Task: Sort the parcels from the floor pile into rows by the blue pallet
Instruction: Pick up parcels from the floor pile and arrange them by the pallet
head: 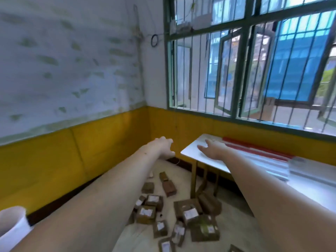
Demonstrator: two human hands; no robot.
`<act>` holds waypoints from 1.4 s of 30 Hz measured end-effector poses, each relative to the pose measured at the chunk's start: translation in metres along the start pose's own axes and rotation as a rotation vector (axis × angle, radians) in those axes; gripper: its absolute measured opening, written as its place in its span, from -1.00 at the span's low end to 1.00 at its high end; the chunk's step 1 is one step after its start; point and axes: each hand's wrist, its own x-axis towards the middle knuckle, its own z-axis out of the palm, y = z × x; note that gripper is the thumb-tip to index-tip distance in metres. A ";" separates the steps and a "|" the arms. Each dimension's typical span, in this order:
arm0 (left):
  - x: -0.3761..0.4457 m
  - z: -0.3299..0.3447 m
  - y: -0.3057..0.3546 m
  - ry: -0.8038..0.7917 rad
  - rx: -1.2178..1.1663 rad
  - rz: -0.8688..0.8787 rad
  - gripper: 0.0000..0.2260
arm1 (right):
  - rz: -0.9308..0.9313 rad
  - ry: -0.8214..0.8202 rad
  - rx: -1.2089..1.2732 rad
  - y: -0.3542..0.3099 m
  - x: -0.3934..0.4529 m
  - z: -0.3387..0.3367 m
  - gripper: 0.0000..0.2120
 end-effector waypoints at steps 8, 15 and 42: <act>0.026 -0.004 -0.159 -0.053 0.013 -0.128 -0.45 | -0.069 -0.025 -0.063 -0.143 0.065 0.036 -0.27; 0.091 0.011 -0.242 -0.062 -0.034 -0.196 -0.45 | -0.175 -0.052 -0.015 -0.226 0.163 0.057 -0.29; 0.452 0.153 -0.625 -0.270 -0.023 -0.171 -0.48 | -0.101 -0.070 0.137 -0.528 0.576 0.241 -0.34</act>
